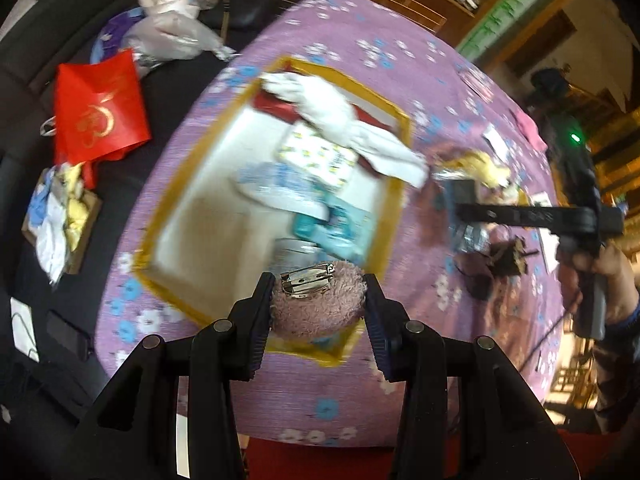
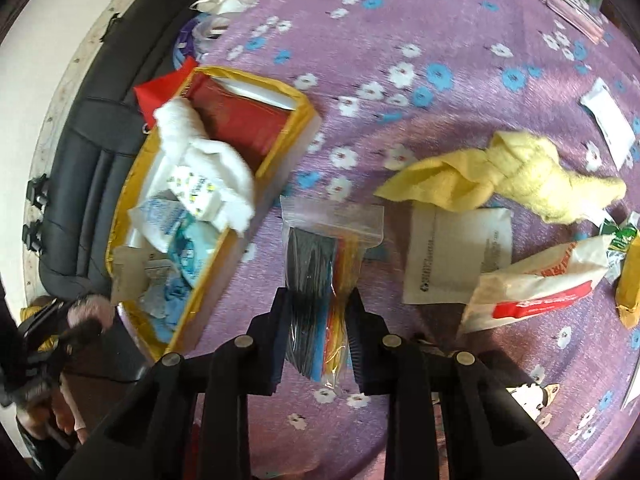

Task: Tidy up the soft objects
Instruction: 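Carry the pink pad and clear bag into the foam box and release both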

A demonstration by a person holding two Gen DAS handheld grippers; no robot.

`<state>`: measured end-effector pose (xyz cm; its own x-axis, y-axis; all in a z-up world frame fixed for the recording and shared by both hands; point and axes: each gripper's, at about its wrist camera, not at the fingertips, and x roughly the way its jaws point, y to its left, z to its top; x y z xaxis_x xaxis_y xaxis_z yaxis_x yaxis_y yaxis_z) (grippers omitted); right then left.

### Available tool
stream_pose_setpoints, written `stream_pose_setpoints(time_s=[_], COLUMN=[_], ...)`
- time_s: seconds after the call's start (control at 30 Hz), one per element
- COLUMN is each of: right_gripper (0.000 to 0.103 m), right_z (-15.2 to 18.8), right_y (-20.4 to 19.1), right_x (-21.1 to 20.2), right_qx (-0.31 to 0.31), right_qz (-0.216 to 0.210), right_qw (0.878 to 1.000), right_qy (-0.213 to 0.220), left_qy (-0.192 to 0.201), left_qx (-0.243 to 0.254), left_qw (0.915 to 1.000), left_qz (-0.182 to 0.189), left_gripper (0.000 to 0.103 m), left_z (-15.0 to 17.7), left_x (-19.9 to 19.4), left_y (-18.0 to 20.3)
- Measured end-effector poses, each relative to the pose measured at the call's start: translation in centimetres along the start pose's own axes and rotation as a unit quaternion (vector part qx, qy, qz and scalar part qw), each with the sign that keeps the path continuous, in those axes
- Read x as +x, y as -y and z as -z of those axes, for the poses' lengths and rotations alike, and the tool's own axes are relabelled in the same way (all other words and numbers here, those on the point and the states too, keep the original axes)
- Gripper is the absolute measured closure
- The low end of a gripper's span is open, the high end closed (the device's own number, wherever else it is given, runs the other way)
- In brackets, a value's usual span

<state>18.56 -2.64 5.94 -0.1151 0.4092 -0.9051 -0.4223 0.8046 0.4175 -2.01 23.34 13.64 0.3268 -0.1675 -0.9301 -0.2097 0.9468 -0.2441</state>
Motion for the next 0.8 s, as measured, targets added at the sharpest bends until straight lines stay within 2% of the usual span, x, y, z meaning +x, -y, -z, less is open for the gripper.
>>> stream_pose_setpoints(time_s=[0.33,0.63,0.8], right_gripper=[0.078,0.078,0.078], right_z=[0.0,-1.1,-2.3], right_y=[-3.4,-7.1,-8.2], right_x=[-0.5,0.7,2.2], right_qx=[-0.04,-0.062,-0.049], right_qz=[-0.011,-0.022,-0.043], right_qw=[0.999,0.998,0.998], right_qy=[0.003,0.0,-0.019], left_qy=[0.014,-0.037,-0.041], left_qx=[-0.051,-0.054,-0.057], left_qw=[0.9982,0.9973,0.9973], left_qz=[-0.029,-0.033,-0.022], left_gripper=[0.06,0.06,0.06], left_z=[-1.0,-0.6,0.1], left_x=[0.1,5.3,5.9], left_y=[-5.2,-6.5,-6.6])
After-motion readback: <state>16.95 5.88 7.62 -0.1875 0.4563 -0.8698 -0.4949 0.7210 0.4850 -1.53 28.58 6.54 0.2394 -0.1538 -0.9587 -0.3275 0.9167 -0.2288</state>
